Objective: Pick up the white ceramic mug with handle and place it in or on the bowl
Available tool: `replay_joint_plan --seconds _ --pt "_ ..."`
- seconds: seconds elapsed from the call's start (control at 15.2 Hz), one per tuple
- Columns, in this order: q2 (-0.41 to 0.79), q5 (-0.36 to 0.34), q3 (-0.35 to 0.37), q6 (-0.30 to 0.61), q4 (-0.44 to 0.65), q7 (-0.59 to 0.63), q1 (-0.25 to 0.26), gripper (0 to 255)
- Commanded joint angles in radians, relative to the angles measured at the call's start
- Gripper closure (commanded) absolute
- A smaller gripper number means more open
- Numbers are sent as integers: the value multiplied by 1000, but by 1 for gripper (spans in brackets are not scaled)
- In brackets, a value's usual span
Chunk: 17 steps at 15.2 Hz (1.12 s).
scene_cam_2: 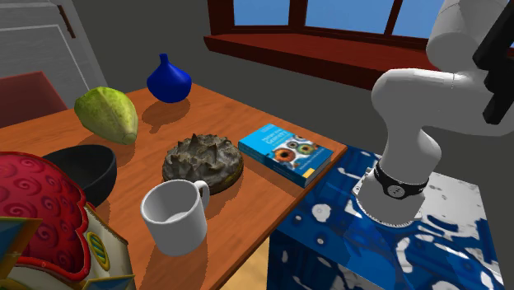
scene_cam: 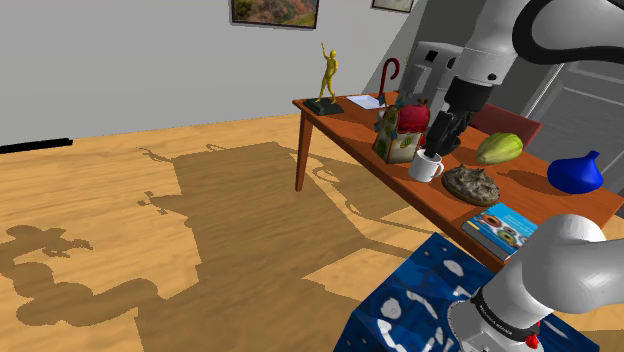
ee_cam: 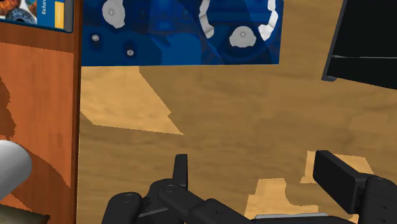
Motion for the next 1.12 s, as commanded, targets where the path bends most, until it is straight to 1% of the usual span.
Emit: replay_joint_plan --seconds 0.0,0.53,1.06 --pt "0 0 0 0 0 0 0 0" --pt "87 -105 -131 183 -83 -146 -65 0" --pt "256 -179 -268 380 -88 -285 -119 0"
